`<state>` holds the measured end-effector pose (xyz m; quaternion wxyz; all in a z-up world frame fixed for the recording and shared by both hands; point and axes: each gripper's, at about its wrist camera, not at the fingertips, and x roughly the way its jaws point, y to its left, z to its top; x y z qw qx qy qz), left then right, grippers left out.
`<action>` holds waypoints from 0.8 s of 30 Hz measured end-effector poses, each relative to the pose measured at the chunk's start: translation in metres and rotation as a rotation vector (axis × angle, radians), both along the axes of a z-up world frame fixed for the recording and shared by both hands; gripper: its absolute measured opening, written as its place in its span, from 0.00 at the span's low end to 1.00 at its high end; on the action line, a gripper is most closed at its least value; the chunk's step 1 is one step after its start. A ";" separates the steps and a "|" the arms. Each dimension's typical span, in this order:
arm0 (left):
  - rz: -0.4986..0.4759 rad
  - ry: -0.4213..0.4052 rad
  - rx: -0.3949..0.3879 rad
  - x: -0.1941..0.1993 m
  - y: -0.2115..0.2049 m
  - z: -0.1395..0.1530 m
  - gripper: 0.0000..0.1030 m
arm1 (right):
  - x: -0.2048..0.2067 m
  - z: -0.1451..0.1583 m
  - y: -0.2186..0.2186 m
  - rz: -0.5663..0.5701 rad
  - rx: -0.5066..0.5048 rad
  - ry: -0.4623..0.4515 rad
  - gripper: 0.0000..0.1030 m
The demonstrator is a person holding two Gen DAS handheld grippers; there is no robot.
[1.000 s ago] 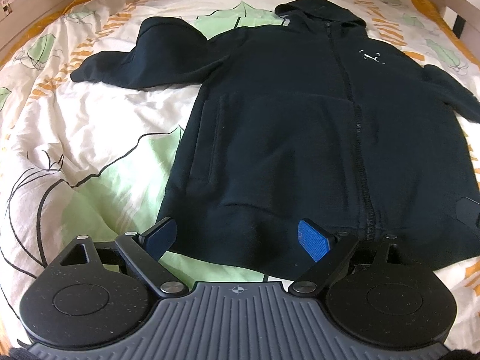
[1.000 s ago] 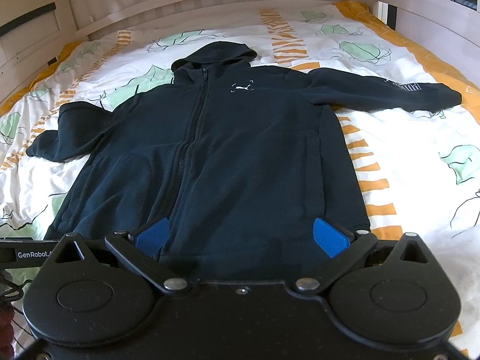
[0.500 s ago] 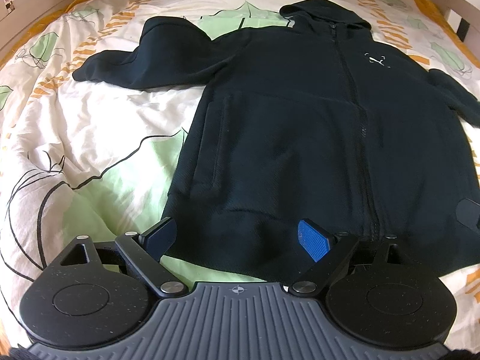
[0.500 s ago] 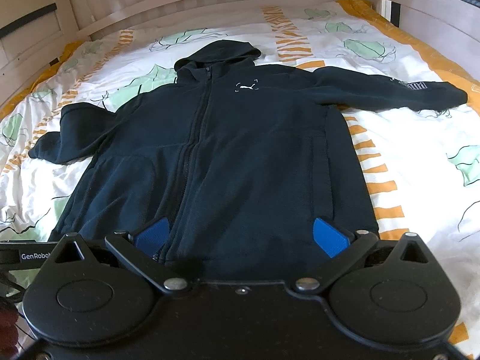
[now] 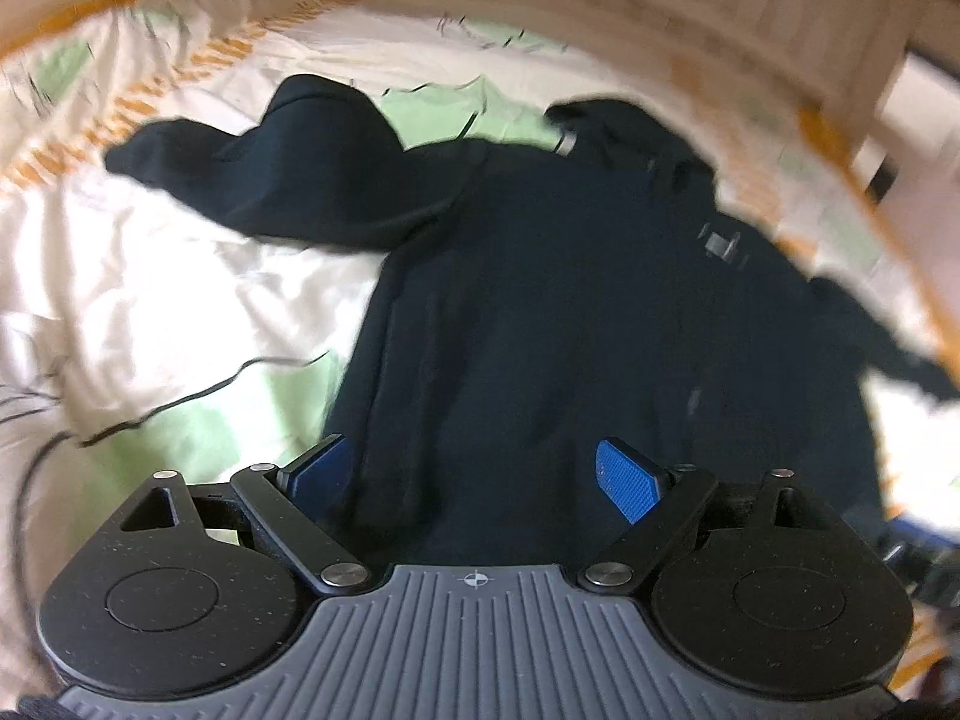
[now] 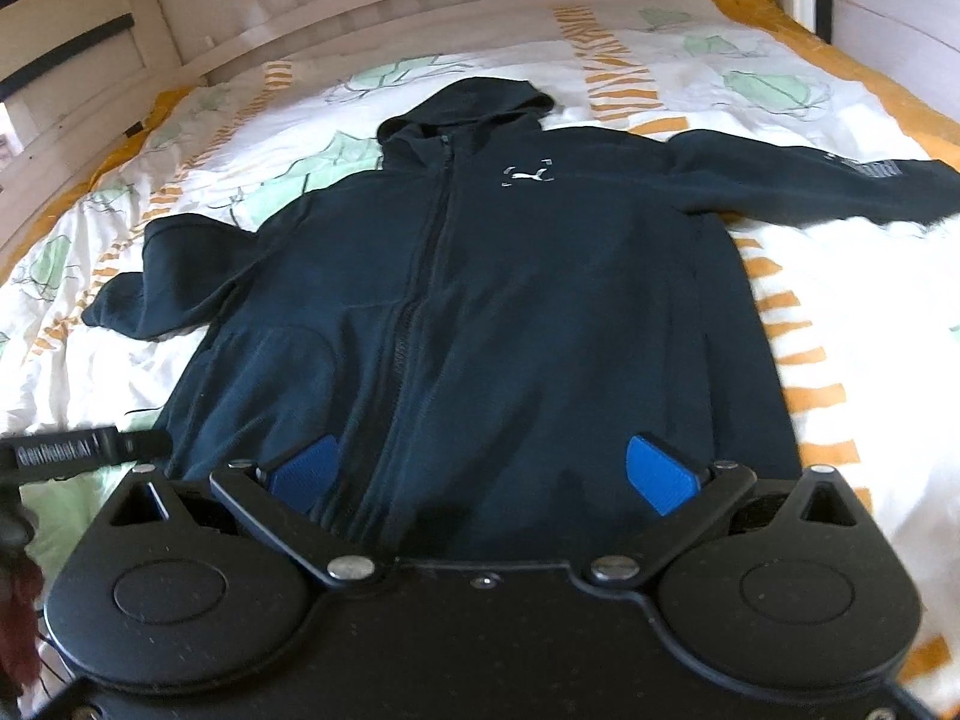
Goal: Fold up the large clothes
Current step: 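Reach the left gripper to a hoodie sleeve cuff and close on it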
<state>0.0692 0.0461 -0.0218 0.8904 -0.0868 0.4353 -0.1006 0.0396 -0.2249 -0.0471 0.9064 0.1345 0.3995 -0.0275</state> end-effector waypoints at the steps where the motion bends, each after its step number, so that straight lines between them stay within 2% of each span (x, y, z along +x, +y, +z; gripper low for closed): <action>1: -0.004 -0.008 -0.047 0.006 0.007 -0.002 0.86 | 0.004 -0.001 0.001 0.011 0.006 0.000 0.99; 3: 0.000 -0.013 -0.075 0.019 0.017 -0.005 0.86 | 0.011 -0.004 0.003 0.036 0.016 0.001 0.99; 7: 0.018 -0.055 -0.007 0.047 0.033 -0.009 0.87 | 0.026 -0.010 0.008 0.086 0.037 0.005 0.99; 13: 0.068 -0.061 0.004 0.093 0.073 -0.012 0.90 | 0.052 -0.016 0.020 0.125 0.030 0.000 0.99; 24: 0.279 -0.010 -0.014 0.189 0.173 -0.034 0.92 | 0.109 -0.014 0.049 0.187 -0.006 -0.018 0.99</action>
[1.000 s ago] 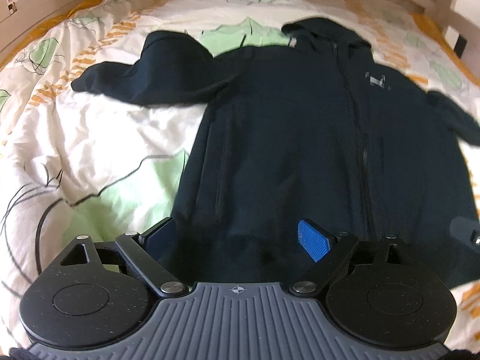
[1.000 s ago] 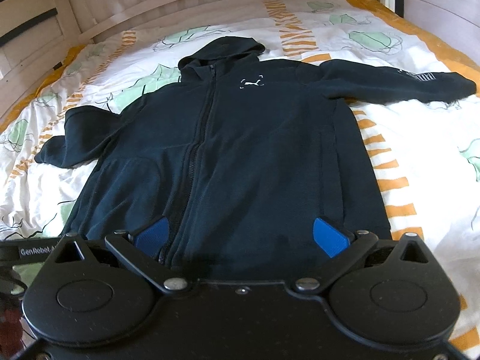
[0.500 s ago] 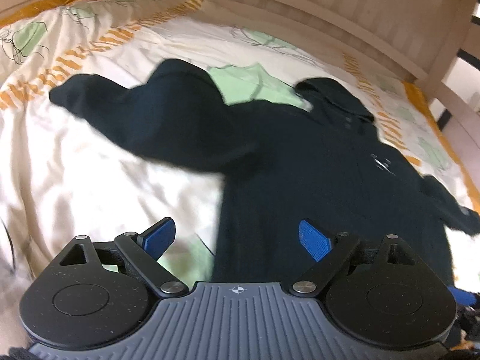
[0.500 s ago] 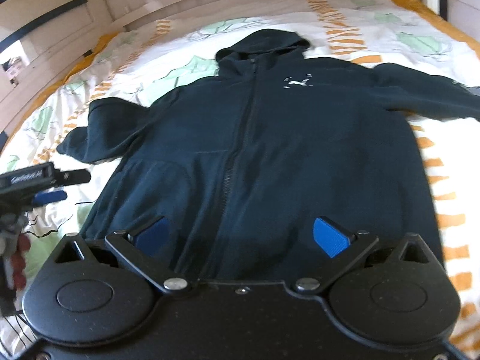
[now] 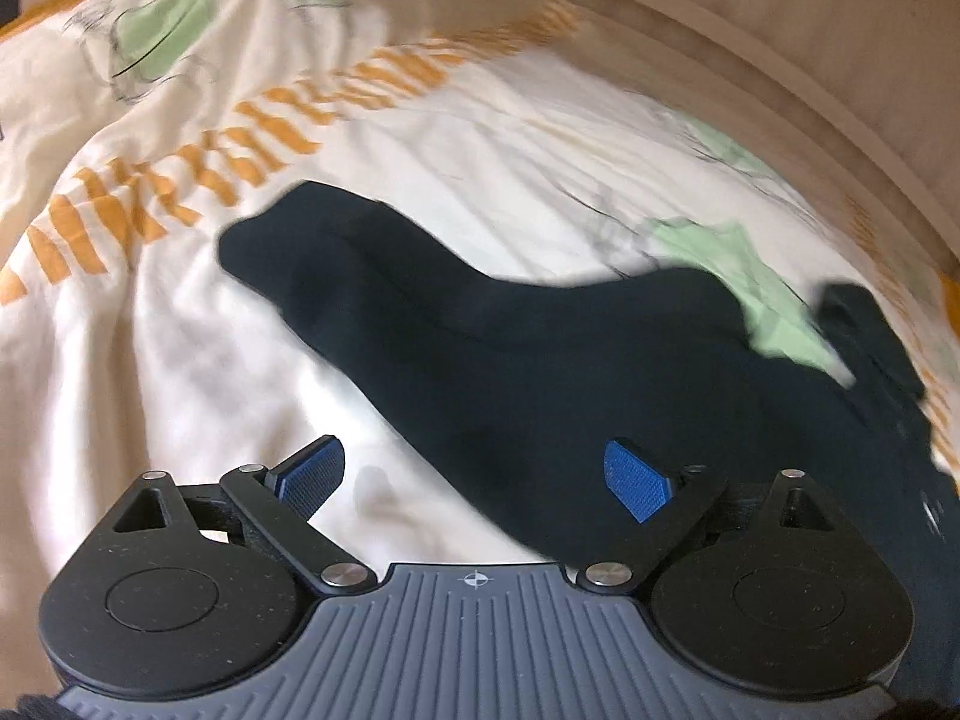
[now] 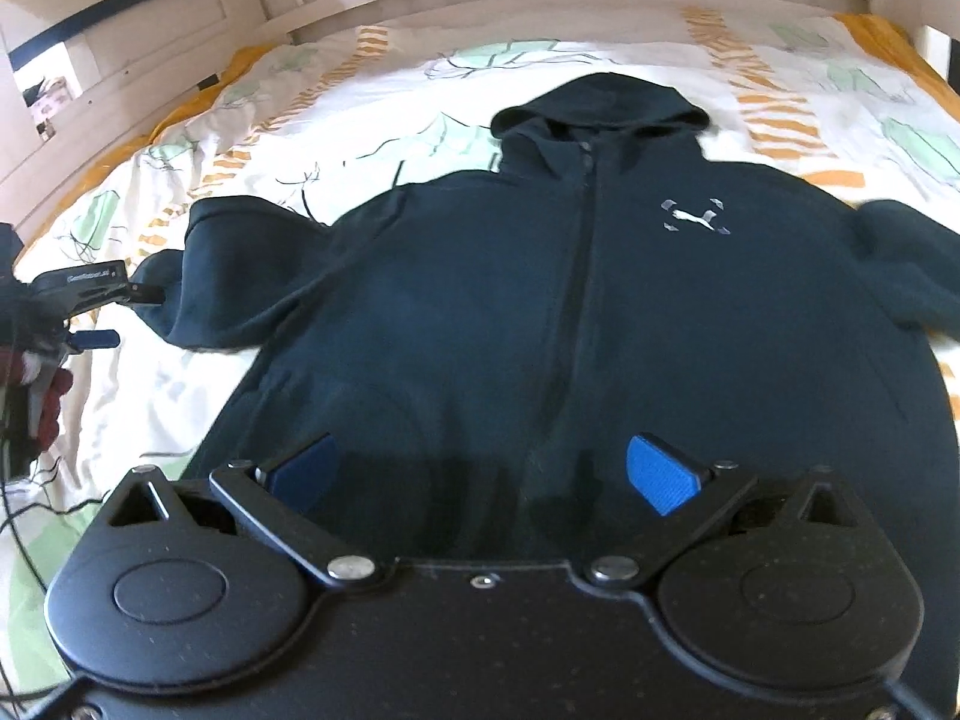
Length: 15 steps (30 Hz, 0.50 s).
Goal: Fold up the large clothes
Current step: 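Reach the left gripper to a hoodie sleeve cuff and close on it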
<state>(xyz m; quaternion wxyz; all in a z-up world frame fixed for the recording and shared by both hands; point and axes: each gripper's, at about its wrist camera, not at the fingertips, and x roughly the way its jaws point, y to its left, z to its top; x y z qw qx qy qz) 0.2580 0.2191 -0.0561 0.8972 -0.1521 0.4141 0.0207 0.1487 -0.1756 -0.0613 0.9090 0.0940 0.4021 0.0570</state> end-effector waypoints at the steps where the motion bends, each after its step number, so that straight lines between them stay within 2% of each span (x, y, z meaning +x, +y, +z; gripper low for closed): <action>1: 0.015 0.002 0.000 0.008 0.007 -0.003 0.92 | 0.004 0.000 0.002 0.004 0.001 -0.001 0.99; 4: 0.053 0.006 0.002 0.028 0.025 -0.012 0.92 | 0.014 -0.002 0.009 0.013 0.001 0.000 0.99; 7: 0.074 0.020 -0.032 0.044 0.036 -0.022 0.92 | 0.022 -0.005 0.013 0.021 0.001 0.003 0.99; 11: 0.078 -0.007 -0.012 0.057 0.035 -0.025 0.90 | 0.033 -0.012 0.018 0.021 0.005 0.017 0.99; 13: 0.120 -0.014 -0.021 0.059 0.035 -0.025 0.78 | 0.037 -0.015 0.019 0.016 0.011 0.027 0.99; 14: 0.127 -0.028 -0.033 0.058 0.037 -0.024 0.66 | 0.038 -0.016 0.019 0.015 0.014 0.032 0.99; 15: 0.131 -0.050 -0.041 0.056 0.038 -0.023 0.35 | 0.040 -0.017 0.020 0.014 0.016 0.035 0.99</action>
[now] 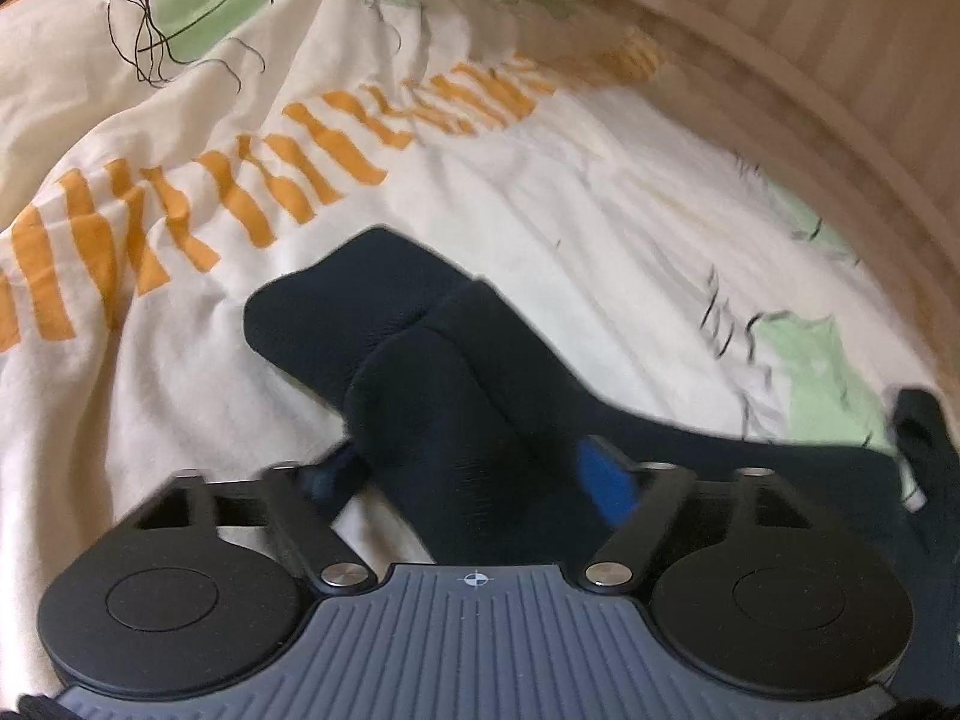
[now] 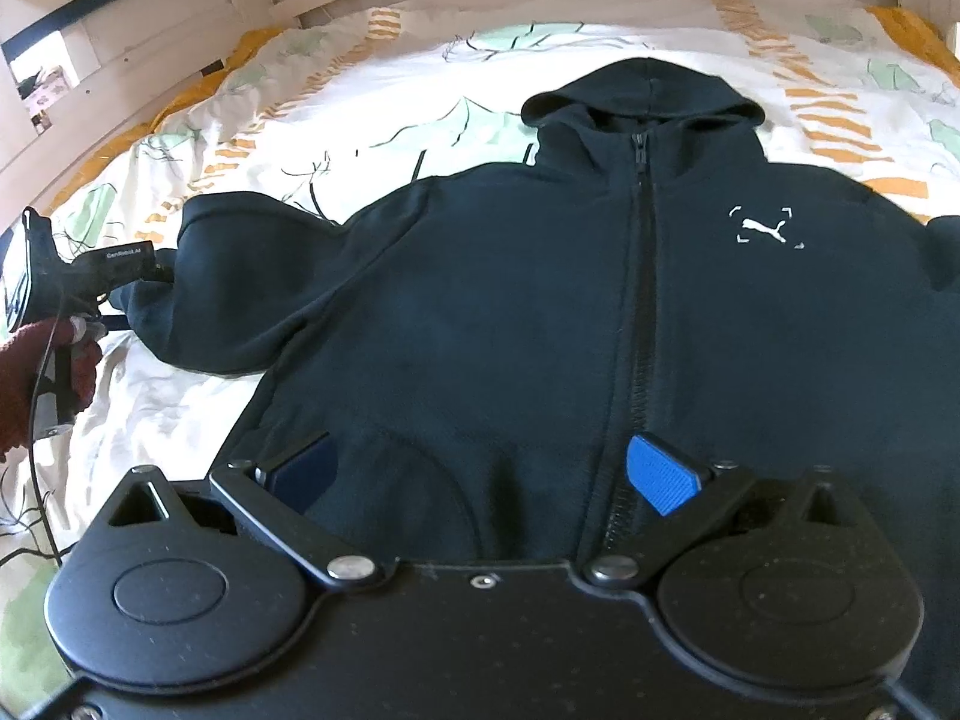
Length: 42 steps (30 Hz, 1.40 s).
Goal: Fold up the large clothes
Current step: 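Reach the left gripper to a hoodie sleeve cuff and close on it, then carry the held sleeve across the hoodie front with the left gripper, then release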
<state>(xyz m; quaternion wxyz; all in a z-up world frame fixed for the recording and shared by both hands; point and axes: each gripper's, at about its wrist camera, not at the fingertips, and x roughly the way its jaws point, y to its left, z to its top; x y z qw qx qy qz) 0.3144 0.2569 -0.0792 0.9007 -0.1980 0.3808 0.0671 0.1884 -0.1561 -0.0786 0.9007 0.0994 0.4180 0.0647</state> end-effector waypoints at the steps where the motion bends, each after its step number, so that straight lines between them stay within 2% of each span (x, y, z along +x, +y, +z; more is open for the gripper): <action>1: 0.007 -0.020 -0.005 -0.004 0.001 0.002 0.17 | 0.001 -0.001 0.000 -0.001 0.000 0.002 0.99; 2: 0.002 -0.034 -0.029 -0.006 0.002 0.004 0.11 | 0.002 -0.002 0.000 -0.003 -0.003 0.006 0.99; 4: 0.024 -0.077 -0.042 -0.017 0.001 0.014 0.10 | 0.005 -0.004 0.001 -0.005 -0.010 0.010 0.99; 10: 0.044 -0.223 0.013 -0.055 -0.008 0.060 0.09 | 0.022 -0.007 0.006 -0.002 -0.041 -0.008 0.99; 14: 0.063 -0.285 0.051 -0.072 -0.009 0.077 0.09 | 0.046 -0.005 0.018 0.006 -0.070 -0.054 0.99; 21: 0.056 -0.296 0.061 -0.078 -0.013 0.078 0.10 | 0.100 -0.008 0.061 0.058 -0.114 -0.123 0.99; 25: 0.047 -0.322 0.050 -0.084 -0.016 0.083 0.10 | 0.121 -0.021 0.087 0.101 -0.153 -0.101 0.99; 29: 0.006 -0.347 0.045 -0.085 -0.027 0.093 0.10 | 0.136 -0.048 0.110 0.139 -0.242 -0.025 1.00; 32: -0.036 -0.373 0.044 -0.084 -0.041 0.106 0.10 | 0.135 -0.054 0.114 0.145 -0.274 -0.062 1.00; 36: -0.105 -0.414 0.044 -0.083 -0.066 0.127 0.10 | 0.129 -0.038 0.099 0.124 -0.219 -0.086 0.99; 42: -0.249 -0.470 0.039 -0.083 -0.123 0.158 0.10 | 0.086 -0.010 0.044 0.041 -0.142 -0.137 0.99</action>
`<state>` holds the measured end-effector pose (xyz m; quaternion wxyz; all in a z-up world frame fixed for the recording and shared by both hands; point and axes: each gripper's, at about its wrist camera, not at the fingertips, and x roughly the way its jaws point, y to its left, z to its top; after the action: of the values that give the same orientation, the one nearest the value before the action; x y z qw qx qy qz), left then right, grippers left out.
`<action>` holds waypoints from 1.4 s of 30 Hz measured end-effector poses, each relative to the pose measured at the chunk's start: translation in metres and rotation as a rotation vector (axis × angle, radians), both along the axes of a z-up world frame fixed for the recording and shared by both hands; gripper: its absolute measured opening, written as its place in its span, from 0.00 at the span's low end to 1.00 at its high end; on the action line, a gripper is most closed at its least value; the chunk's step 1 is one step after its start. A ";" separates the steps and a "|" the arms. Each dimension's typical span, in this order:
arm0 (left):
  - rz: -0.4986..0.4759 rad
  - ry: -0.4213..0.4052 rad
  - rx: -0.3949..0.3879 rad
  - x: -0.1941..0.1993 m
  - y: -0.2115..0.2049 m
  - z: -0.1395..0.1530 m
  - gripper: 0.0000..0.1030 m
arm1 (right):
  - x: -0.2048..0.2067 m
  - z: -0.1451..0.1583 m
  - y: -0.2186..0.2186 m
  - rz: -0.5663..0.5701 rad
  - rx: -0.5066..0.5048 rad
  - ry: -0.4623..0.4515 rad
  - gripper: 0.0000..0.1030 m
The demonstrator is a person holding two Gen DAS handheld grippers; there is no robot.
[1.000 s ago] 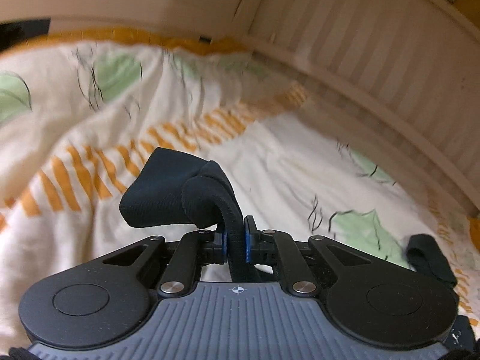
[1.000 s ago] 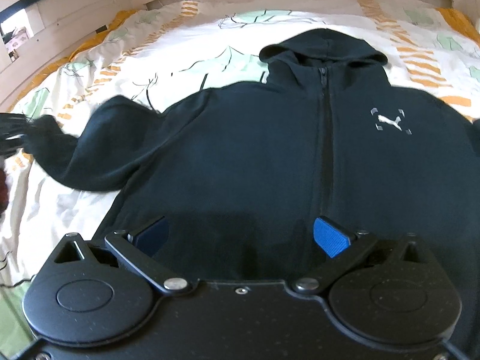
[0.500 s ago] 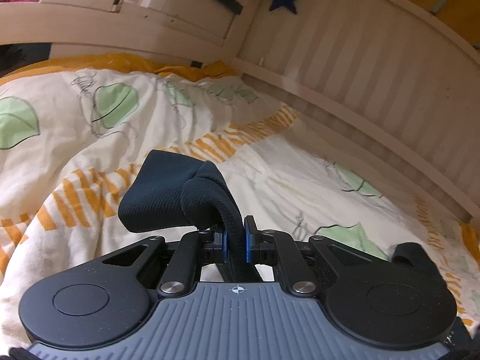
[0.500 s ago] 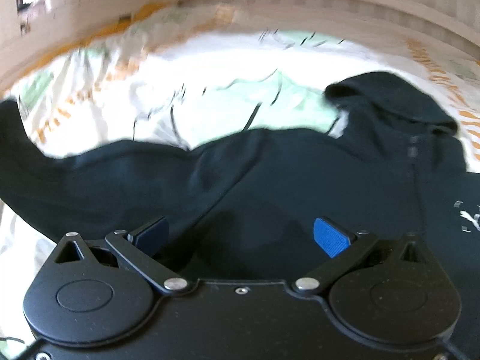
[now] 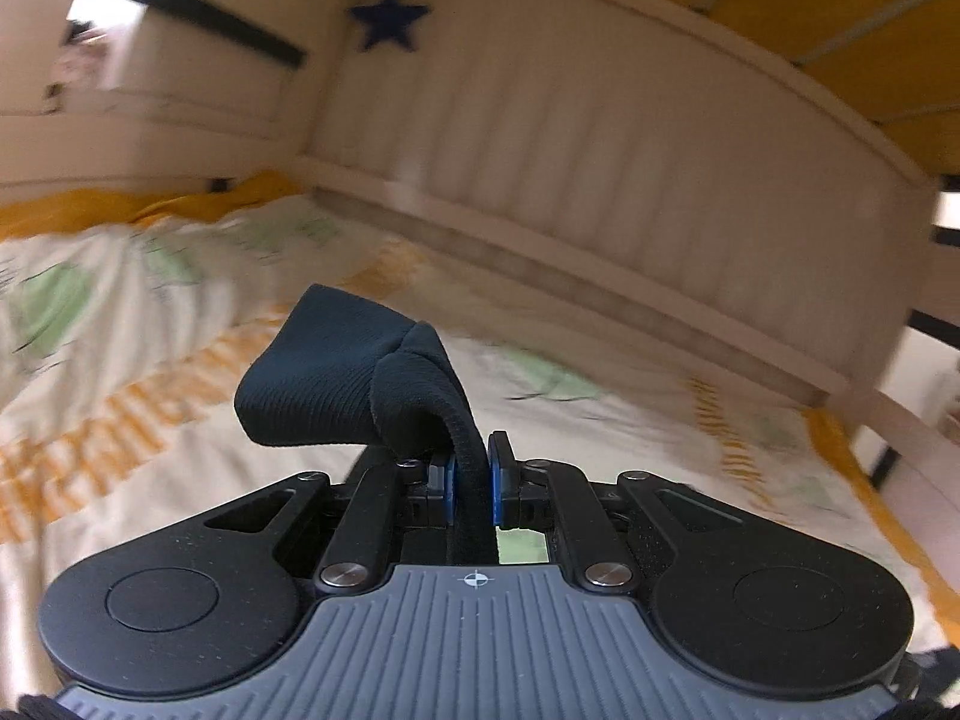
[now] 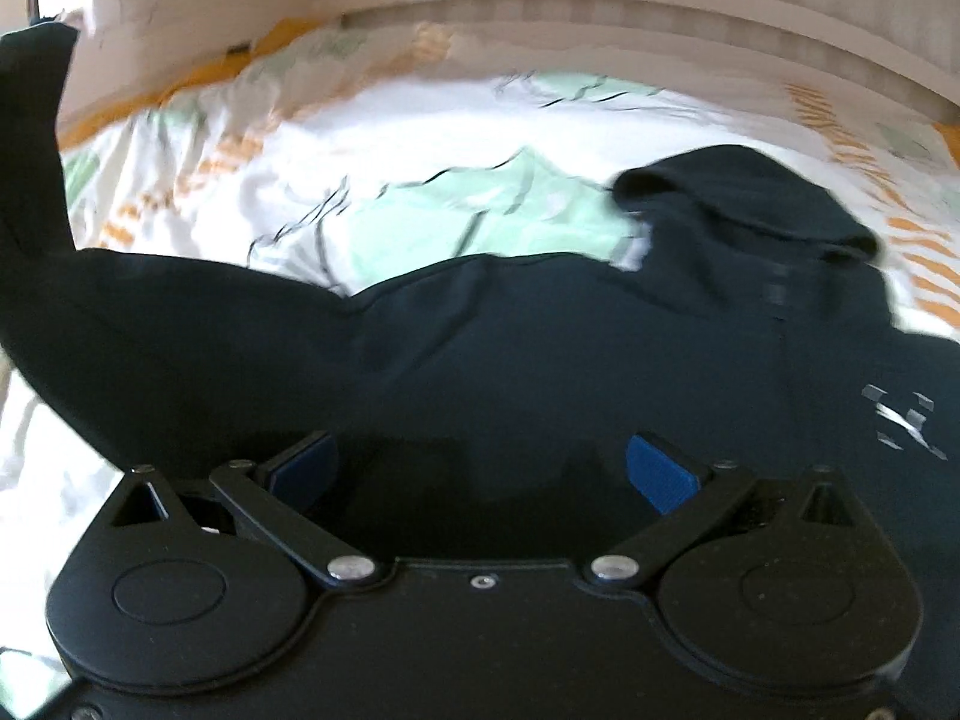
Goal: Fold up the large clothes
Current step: 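Carry the held sleeve across the hoodie front with the left gripper, then release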
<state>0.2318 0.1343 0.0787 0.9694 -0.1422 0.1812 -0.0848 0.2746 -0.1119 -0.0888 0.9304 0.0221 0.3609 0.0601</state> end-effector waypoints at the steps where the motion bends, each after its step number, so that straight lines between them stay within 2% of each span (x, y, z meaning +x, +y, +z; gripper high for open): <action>1: -0.024 -0.008 0.001 0.000 -0.010 0.004 0.10 | -0.009 0.003 -0.012 -0.016 0.008 -0.002 0.99; 5: -0.126 -0.020 0.025 0.004 -0.061 0.009 0.10 | -0.046 0.009 -0.055 -0.100 0.034 -0.012 0.99; 9: -0.229 0.022 0.037 0.011 -0.120 -0.005 0.11 | -0.082 0.014 -0.096 -0.187 0.067 -0.008 0.99; 15: -0.360 0.126 0.067 0.023 -0.202 -0.058 0.11 | -0.122 0.017 -0.142 -0.288 0.084 -0.002 0.99; 20: -0.458 0.202 0.132 0.023 -0.253 -0.111 0.12 | -0.141 0.011 -0.171 -0.351 0.117 0.013 0.99; 21: -0.479 0.215 0.150 0.021 -0.262 -0.120 0.18 | -0.144 0.009 -0.175 -0.361 0.122 0.016 0.99; 25: -0.554 0.251 0.170 0.013 -0.285 -0.138 0.24 | -0.153 0.005 -0.185 -0.386 0.138 0.025 0.99; 28: -0.608 0.276 0.154 0.005 -0.288 -0.137 0.38 | -0.157 0.001 -0.191 -0.405 0.153 0.037 0.99; 31: -0.650 0.232 0.170 -0.011 -0.280 -0.129 0.47 | -0.159 -0.002 -0.194 -0.422 0.164 0.051 0.99; 34: -0.623 0.154 0.240 -0.023 -0.265 -0.123 0.51 | -0.160 0.000 -0.193 -0.424 0.161 0.048 0.99; 37: -0.535 0.129 0.293 -0.023 -0.249 -0.121 0.53 | -0.156 0.001 -0.191 -0.409 0.170 0.036 0.99; 39: -0.450 0.146 0.309 -0.015 -0.228 -0.126 0.53 | -0.149 0.002 -0.191 -0.399 0.189 0.028 0.99; 42: -0.317 0.223 0.313 0.006 -0.196 -0.143 0.53 | -0.137 0.001 -0.191 -0.385 0.206 0.010 0.99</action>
<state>0.2381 -0.0615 -0.0640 0.9283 0.0314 0.3179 -0.1904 0.1372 -0.3031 -0.0873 0.9156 0.1858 0.3468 -0.0824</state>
